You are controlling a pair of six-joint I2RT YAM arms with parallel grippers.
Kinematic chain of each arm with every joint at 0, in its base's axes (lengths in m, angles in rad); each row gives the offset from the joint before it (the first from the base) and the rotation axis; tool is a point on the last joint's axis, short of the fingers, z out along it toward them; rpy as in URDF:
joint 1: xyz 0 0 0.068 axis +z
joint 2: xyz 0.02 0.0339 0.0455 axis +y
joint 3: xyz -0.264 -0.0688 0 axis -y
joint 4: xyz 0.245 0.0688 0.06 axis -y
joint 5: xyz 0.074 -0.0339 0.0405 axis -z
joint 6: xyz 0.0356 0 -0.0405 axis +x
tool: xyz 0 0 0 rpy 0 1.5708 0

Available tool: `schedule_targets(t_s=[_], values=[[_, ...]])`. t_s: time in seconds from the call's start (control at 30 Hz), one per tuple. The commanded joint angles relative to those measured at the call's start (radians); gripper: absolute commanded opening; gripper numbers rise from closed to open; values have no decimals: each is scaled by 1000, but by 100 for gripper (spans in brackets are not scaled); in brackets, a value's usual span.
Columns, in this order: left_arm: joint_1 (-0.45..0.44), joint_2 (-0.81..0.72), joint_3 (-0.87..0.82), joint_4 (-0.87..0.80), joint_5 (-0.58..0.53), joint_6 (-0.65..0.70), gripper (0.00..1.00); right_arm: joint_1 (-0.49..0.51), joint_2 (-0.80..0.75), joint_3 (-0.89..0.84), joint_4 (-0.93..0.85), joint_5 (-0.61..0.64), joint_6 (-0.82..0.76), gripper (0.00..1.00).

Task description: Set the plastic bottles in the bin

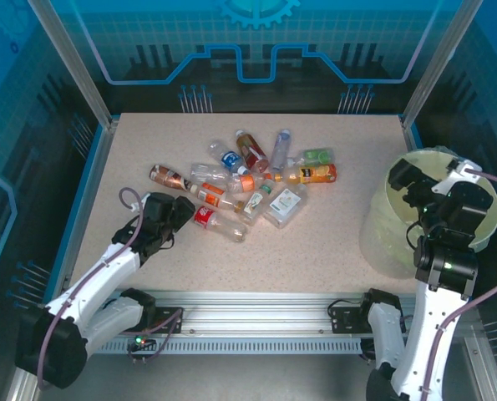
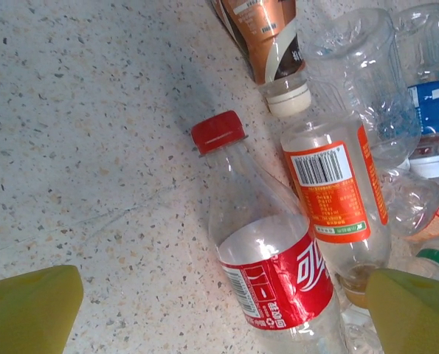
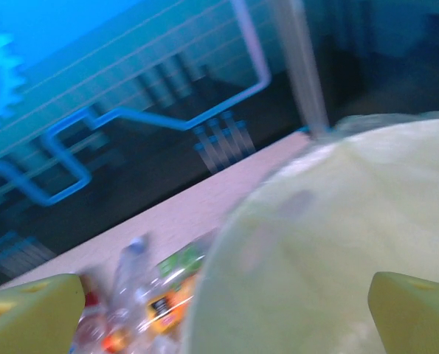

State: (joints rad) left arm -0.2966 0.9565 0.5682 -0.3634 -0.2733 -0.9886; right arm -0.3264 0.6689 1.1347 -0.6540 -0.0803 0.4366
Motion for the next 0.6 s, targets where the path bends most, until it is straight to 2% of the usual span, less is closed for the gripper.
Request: schedule_targets(t_s=[0.0,0.17,0.33,0.43,0.57], values=[[14,8,33,-11,35,24,99,103,20,20,31,-188,-95,100],[25,42,40,-12,40,20,99,362,48,12,33,-133,-198,100],[54,121,86,-96,9,-56,99,583,89,-14,28,-19,-256,100],[68,200,138,-144,17,-65,99,645,97,-58,64,-63,-277,100],[70,303,196,-173,77,-80,99,651,93,-105,105,-181,-260,100]])
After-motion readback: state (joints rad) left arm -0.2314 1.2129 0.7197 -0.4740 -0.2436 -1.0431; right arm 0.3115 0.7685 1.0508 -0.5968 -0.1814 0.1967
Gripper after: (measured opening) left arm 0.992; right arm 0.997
